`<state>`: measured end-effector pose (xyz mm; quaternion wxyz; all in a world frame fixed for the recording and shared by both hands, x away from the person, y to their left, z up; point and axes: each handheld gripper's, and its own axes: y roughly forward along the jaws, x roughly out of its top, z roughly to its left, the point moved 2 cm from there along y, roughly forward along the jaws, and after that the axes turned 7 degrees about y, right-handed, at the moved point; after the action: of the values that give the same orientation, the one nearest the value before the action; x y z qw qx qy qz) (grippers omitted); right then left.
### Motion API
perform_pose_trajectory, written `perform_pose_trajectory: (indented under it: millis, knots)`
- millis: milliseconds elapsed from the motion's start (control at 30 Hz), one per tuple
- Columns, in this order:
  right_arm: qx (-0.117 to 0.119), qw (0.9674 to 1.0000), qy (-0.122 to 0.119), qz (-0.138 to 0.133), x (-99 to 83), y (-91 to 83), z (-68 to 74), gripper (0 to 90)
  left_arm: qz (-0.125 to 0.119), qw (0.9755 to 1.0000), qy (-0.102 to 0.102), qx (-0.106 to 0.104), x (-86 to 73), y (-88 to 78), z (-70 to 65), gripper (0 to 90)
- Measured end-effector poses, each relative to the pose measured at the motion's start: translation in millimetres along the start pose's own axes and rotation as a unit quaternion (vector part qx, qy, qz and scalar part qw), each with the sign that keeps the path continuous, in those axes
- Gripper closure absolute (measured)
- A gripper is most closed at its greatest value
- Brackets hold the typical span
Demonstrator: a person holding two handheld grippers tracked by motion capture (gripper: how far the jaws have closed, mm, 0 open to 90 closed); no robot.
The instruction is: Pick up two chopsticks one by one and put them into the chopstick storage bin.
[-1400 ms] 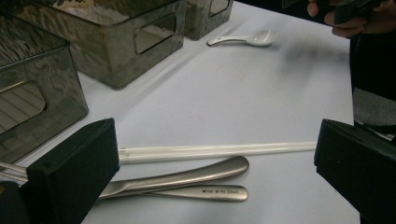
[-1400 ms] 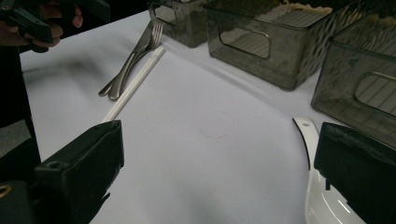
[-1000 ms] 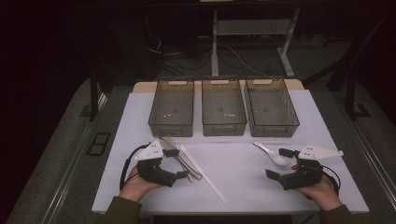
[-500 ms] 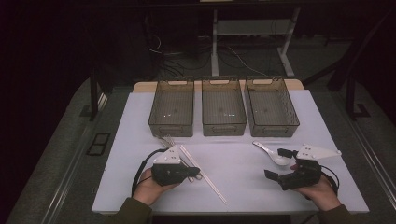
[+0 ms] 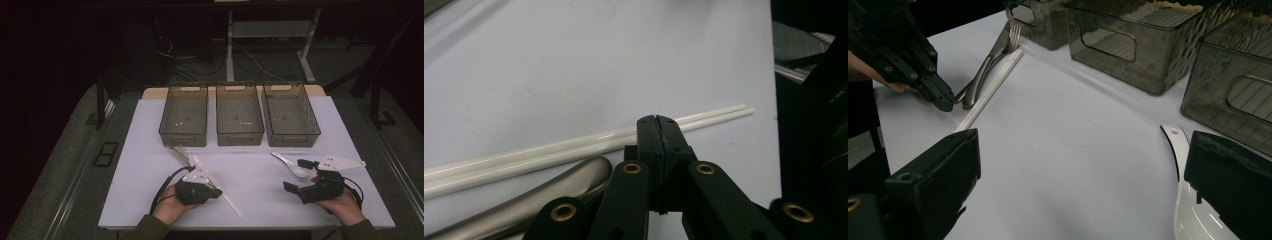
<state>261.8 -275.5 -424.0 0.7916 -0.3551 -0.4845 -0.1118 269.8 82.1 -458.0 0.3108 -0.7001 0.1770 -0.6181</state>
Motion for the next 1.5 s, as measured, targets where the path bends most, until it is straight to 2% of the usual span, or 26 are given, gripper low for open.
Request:
perform_pose_trajectory:
  millis: [100, 267, 400, 833, 967, 1000, 1067, 1133, 1167, 1200, 1233, 1367, 1500]
  knots:
    - [0.000, 1.0000, 0.000, 0.000, -0.1, 0.2, 0.0, 1.5, 0.004, 1.0000, -0.002, 0.004, -0.1, 3.7, -1.0, 88.9]
    - [-0.001, 1.0000, 0.001, 0.001, 0.0, -0.2, 0.0, 1.5, 0.017, 0.9998, 0.007, 0.004, -0.5, 11.0, 0.2, 88.9]
    - [-0.002, 1.0000, 0.001, 0.000, 0.0, -0.4, -0.3, 1.5, 0.012, 0.9999, 0.004, 0.008, 1.3, 13.5, -0.4, 88.9]
    - [-0.003, 1.0000, 0.001, 0.001, 0.1, 0.0, -0.6, 1.5, 0.019, 0.9997, 0.004, 0.011, 10.5, 23.4, 1.4, 88.9]
    - [-0.003, 1.0000, 0.002, 0.001, 0.0, -0.4, -0.4, 1.5, 0.021, 0.9996, 0.016, -0.009, 14.3, 27.6, -5.7, 88.9]
    - [-0.003, 1.0000, 0.002, 0.001, -0.1, -0.5, -0.4, 1.5, 0.021, 0.9996, 0.016, -0.009, 14.3, 27.6, -5.7, 88.9]
    - [-0.003, 1.0000, 0.001, 0.002, -0.1, -0.3, -0.7, 1.5, 0.013, 0.9994, 0.019, -0.027, 18.7, 33.3, -14.7, 88.8]
    - [-0.003, 1.0000, 0.002, 0.002, -0.1, -0.2, -0.7, 1.5, 0.013, 0.9993, 0.020, -0.030, 19.8, 34.5, -16.6, 88.9]
    - [-0.003, 1.0000, 0.002, 0.002, -0.1, -0.5, -0.5, 1.5, 0.006, 0.9987, 0.027, -0.043, 23.2, 37.7, -19.8, 88.9]
    - [-0.003, 1.0000, 0.002, 0.002, -0.1, -0.7, -0.6, 1.5, 0.006, 0.9987, 0.027, -0.043, 23.2, 37.7, -19.8, 88.9]
    - [-0.002, 1.0000, 0.005, 0.003, -0.2, -0.9, -0.2, 1.5, 0.005, 0.9981, 0.030, -0.054, 25.0, 40.2, -23.2, 88.9]
    - [-0.002, 1.0000, 0.005, 0.003, -0.2, -0.9, -0.3, 1.5, 0.008, 0.9970, 0.038, -0.067, 27.0, 44.6, -29.3, 88.9]
    - [-0.003, 1.0000, 0.004, 0.001, -0.3, -0.6, -0.6, 1.5, 0.005, 0.9966, 0.035, -0.074, 28.0, 47.4, -32.7, 88.9]
